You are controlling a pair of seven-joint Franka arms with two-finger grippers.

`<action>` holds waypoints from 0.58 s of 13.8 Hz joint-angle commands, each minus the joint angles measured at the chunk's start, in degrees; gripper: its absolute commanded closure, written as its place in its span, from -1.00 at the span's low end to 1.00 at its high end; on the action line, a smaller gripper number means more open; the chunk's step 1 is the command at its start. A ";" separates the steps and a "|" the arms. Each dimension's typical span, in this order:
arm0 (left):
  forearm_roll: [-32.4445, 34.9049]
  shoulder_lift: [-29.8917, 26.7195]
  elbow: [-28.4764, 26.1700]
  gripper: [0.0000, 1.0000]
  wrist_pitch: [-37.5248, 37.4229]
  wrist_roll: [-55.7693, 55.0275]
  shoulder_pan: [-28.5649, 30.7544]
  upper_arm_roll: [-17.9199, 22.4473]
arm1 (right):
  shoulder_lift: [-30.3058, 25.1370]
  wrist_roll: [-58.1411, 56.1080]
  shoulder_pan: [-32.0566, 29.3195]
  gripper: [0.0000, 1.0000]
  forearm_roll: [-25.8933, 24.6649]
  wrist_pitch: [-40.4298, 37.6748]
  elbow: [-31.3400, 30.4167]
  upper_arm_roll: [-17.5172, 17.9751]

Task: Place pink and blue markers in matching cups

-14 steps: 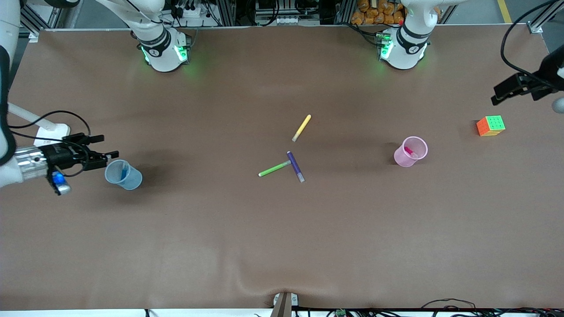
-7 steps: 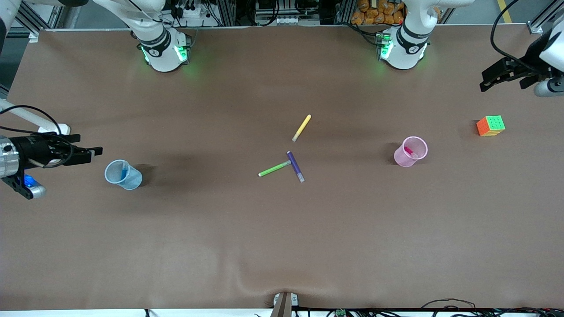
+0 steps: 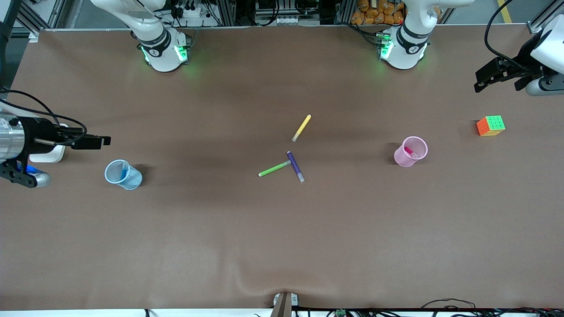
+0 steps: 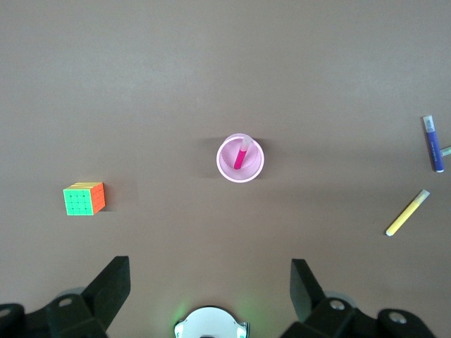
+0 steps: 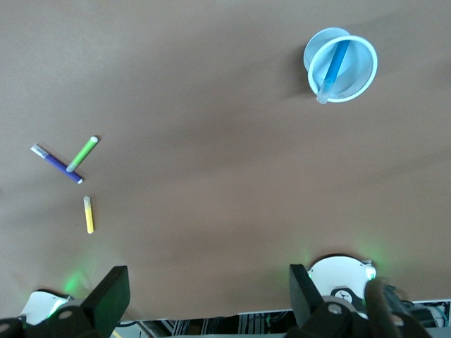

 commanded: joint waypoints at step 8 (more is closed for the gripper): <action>0.39 -1.98 -1.03 -1.00 -0.26 -0.33 1.79 -0.79 | -15.88 -12.26 1.98 -1.00 -11.43 11.51 -14.44 0.04</action>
